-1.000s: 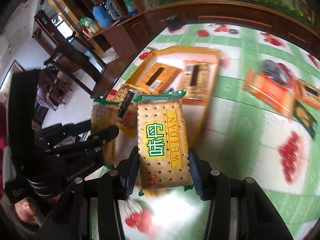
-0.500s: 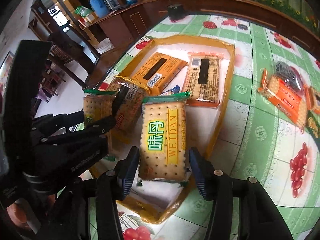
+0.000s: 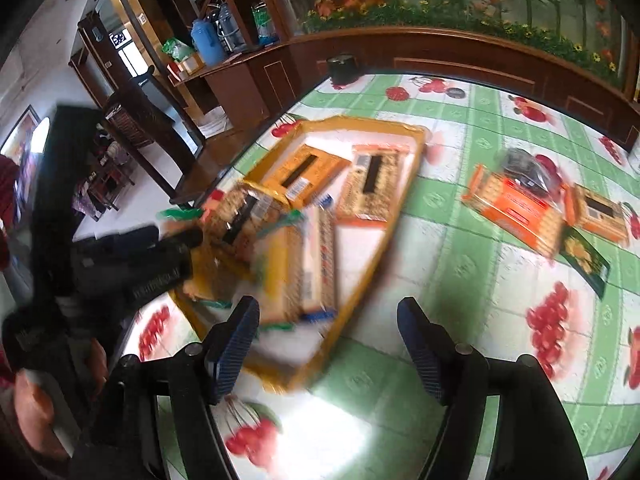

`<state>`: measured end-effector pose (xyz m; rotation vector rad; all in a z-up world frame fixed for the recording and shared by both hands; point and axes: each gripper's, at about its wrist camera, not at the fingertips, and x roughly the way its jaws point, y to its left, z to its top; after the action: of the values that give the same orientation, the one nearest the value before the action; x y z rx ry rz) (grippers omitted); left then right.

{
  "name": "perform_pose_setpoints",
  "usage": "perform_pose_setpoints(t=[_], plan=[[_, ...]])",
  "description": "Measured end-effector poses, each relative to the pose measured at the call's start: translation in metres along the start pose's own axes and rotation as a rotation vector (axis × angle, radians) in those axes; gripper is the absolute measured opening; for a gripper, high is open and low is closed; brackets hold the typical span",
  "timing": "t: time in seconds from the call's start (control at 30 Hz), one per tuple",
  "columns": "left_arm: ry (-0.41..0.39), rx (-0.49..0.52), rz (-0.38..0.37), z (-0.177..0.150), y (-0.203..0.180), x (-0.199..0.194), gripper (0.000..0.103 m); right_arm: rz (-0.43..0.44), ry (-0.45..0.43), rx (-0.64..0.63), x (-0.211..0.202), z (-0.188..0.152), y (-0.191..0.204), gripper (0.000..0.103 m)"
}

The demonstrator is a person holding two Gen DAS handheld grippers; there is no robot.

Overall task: Organize snacks
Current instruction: 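Move both tools back to the remaining snacks on the tablecloth, then grasp the dark green snack pack with the right tool while the left grasps the orange cracker pack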

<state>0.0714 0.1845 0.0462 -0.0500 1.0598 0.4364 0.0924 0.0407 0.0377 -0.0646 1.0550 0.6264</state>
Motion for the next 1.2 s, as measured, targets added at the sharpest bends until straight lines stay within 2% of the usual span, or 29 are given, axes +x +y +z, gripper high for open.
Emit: perform_pose_setpoints(t=[0.1,0.27,0.37,0.47,0.6,0.7,0.87,0.93,1.2], plan=[[-0.020,-0.008,-0.015,0.001,-0.022,-0.013,0.048,-0.033,0.000,0.002,-0.011,-0.014,-0.024,0.073],[-0.011,-0.002,-0.109,0.014,-0.068,-0.020,0.047,-0.143,0.003,0.089,-0.032,-0.031,-0.108,0.073],[0.033,0.029,-0.174,0.028,-0.108,-0.013,0.047,-0.214,-0.019,0.119,-0.046,-0.030,-0.158,0.073],[0.088,0.041,-0.235,0.044,-0.147,-0.001,0.047,-0.239,-0.034,0.096,-0.052,-0.019,-0.193,0.074],[0.198,-0.017,-0.334,0.065,-0.185,0.023,0.047,-0.242,-0.038,0.032,-0.044,-0.001,-0.225,0.076],[0.239,-0.053,-0.360,0.076,-0.204,0.036,0.047,-0.225,-0.025,-0.027,-0.029,0.010,-0.233,0.081],[0.288,-0.113,-0.376,0.086,-0.212,0.050,0.047,-0.246,0.000,-0.210,-0.002,0.018,-0.229,0.090],[0.306,-0.118,-0.375,0.087,-0.215,0.055,0.047,-0.231,0.024,-0.269,0.010,0.019,-0.229,0.090],[0.392,-0.132,-0.406,0.097,-0.227,0.074,0.047,-0.161,0.143,-0.363,0.048,0.019,-0.233,0.088]])
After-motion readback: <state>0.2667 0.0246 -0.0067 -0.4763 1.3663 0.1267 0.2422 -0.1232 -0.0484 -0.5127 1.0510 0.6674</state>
